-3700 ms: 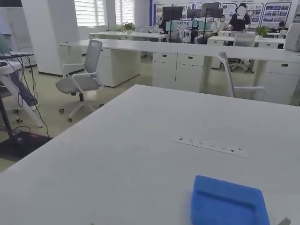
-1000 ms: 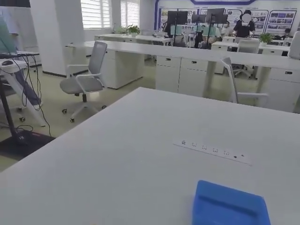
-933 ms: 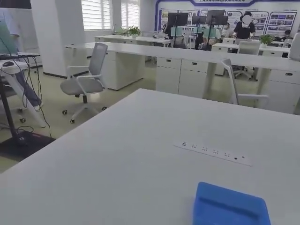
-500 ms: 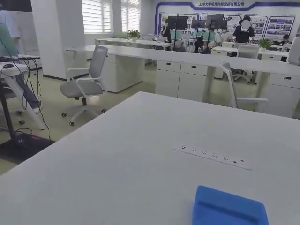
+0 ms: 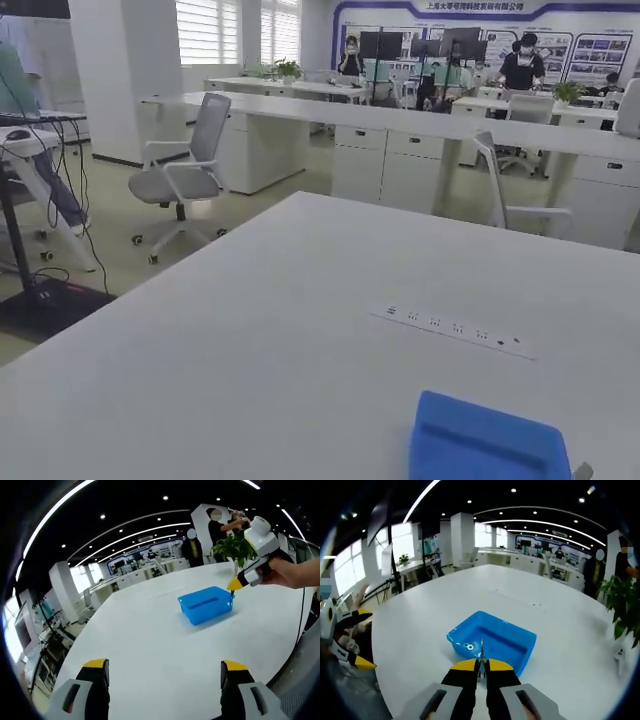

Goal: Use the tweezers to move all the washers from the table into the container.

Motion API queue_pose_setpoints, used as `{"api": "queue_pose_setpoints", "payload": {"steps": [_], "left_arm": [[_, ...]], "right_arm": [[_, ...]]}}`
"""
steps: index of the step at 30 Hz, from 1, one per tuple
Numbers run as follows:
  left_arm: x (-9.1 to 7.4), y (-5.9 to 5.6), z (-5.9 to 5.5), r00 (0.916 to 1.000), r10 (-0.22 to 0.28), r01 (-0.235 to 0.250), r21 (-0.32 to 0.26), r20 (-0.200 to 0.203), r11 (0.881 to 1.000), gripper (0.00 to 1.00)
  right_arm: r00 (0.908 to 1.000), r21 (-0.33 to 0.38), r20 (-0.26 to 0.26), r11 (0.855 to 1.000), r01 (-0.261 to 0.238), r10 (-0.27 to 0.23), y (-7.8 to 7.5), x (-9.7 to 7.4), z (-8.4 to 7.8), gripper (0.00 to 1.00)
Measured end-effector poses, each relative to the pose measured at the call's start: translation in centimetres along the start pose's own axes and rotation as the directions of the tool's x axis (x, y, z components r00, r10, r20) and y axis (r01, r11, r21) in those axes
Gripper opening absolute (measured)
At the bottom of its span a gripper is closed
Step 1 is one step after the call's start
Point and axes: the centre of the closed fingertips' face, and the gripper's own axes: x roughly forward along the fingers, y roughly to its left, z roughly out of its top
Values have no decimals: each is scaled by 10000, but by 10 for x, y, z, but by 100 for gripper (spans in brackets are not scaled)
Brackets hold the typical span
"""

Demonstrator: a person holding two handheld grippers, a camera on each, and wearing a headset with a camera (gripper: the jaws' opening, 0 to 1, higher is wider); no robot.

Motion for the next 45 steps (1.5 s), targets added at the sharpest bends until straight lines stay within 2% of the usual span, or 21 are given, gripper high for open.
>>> {"api": "queue_pose_setpoints", "payload": {"steps": [7, 17, 22, 31, 37, 45], "left_arm": [[0, -1, -1, 10000, -23, 23, 47, -35, 10000, 94], [-1, 0, -2, 9999, -9, 10, 99, -113, 10000, 94], [-1, 0, -1, 10000, -4, 4, 67, -49, 10000, 94], [-1, -2, -1, 9999, -99, 99, 88, -82, 9999, 94], [0, -1, -1, 9999, -78, 78, 61, -93, 10000, 94], [0, -2, 0, 9999, -116, 116, 73, -65, 9999, 93]], "right_arm": [[9993, -76, 366, 9999, 82, -79, -7, 9, 21, 2], [9987, 86, 445, 9997, 225, -228, -20, 26, 26, 2], [9994, 410, 253, 9989, 236, -246, -26, 32, 18, 2], [9994, 576, -209, 9980, 277, -265, -32, 44, 0, 2], [9970, 292, -524, 9979, 580, -564, -34, 49, -12, 3], [9953, 219, -781, 9980, 589, -571, -37, 54, -23, 3]]}}
